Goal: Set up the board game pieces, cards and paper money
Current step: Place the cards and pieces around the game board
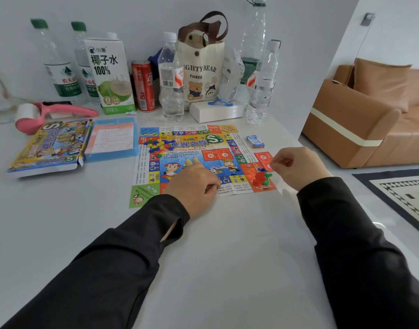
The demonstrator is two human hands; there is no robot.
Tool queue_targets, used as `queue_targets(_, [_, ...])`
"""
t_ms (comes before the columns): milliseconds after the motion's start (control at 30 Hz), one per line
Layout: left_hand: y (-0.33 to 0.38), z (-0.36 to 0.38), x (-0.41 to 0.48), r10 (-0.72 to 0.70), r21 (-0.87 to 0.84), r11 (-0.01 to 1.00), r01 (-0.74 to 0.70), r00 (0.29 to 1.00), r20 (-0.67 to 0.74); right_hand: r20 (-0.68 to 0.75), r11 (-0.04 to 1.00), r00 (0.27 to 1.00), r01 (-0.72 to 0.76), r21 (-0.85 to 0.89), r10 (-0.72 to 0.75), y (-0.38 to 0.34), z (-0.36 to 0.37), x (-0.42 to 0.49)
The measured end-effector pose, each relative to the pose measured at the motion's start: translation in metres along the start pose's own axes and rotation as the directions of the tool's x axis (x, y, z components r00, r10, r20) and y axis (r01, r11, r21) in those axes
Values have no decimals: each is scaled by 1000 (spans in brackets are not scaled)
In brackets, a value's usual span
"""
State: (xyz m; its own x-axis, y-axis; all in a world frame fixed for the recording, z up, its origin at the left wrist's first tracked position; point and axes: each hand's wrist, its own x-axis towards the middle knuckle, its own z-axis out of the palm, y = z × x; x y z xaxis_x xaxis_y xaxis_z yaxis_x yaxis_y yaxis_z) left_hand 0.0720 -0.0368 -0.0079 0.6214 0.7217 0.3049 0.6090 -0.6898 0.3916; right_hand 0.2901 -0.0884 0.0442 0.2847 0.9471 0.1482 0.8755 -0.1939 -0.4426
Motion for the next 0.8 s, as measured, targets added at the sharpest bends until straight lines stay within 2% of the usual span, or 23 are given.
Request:
queue_targets(133, [1,0,0,-2,-5,1000,2,1000,-6,25,999,999,42,-32,-41,-7,1,-3])
queue_targets(800, [2,0,0,-8,1,1000,8,1000,-17,34,998,999,28,-61,-26,-16,13,-4])
